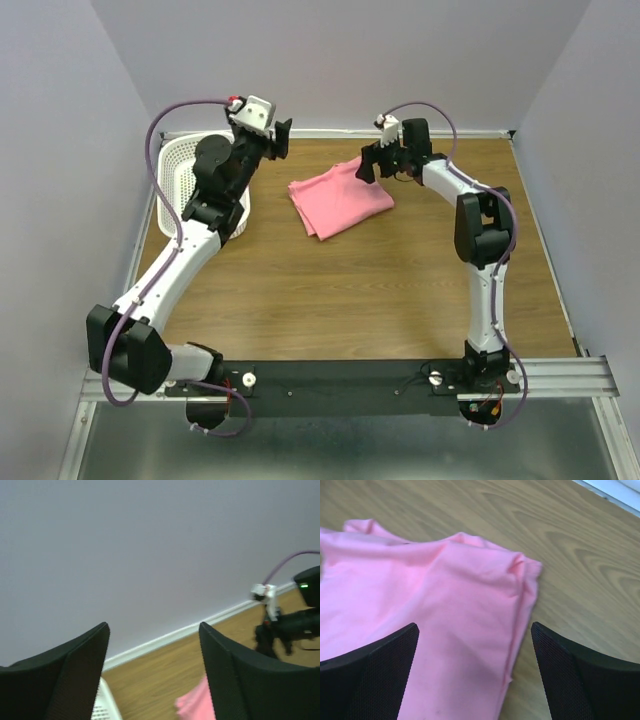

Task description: Fold and stack the t-shirts

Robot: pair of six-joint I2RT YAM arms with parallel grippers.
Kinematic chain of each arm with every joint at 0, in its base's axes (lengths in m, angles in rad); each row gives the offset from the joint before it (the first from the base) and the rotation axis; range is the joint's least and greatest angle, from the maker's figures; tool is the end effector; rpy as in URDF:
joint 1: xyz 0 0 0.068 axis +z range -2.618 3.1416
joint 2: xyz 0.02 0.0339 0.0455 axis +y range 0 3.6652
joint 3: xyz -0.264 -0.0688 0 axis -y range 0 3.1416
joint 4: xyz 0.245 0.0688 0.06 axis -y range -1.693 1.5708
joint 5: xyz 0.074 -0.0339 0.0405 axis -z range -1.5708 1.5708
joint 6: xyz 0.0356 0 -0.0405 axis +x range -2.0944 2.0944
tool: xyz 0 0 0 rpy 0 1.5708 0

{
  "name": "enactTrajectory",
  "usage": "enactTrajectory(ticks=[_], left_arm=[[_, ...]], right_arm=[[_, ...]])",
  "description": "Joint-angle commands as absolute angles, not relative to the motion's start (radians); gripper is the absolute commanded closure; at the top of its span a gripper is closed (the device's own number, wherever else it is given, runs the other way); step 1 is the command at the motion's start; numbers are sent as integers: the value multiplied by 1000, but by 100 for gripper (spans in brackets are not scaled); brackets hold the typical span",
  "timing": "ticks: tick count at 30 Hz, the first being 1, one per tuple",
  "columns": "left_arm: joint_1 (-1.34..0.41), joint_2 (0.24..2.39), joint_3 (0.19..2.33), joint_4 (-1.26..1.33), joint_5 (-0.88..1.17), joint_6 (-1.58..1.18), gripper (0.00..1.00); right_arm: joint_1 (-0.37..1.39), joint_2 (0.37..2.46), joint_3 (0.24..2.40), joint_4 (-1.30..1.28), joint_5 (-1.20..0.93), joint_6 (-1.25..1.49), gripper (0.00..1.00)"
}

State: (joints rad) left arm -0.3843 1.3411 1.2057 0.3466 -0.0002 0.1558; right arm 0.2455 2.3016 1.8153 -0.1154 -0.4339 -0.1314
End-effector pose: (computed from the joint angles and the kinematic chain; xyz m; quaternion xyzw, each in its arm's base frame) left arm 0.2947 -0.1192 0.4199 0.1676 0.6059 -0.0886 0.7726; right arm 0.5090 0.1430 0.1885 -0.2604 0.8301 0.2161 0.4433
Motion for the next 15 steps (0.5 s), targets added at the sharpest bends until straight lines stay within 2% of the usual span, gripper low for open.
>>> enactTrajectory(ticks=[1, 4, 5, 6, 10, 13, 15], left_arm=[[-359, 1457, 1104, 267, 304, -174, 40], [-359, 1603, 1144, 268, 411, -241, 62], [-359, 1664, 1166, 275, 428, -264, 67], [-360, 1687, 1172, 299, 445, -284, 68], [-364, 1787, 1207, 327, 462, -311, 68], [-365, 1873, 1250, 337, 483, -333, 70], [-367, 1948, 1294, 350, 505, -359, 72]], right_arm=[[233, 2221, 1763, -129, -719, -85, 0], [229, 2195, 1698, -140, -671, -6, 15], [224, 2184, 1678, -143, -654, -5, 25], [222, 2148, 1622, -144, -608, 26, 29], [203, 2077, 1476, -147, -497, 25, 29], [183, 2008, 1385, -144, -500, -23, 30], [181, 1980, 1361, -144, -534, -37, 42]])
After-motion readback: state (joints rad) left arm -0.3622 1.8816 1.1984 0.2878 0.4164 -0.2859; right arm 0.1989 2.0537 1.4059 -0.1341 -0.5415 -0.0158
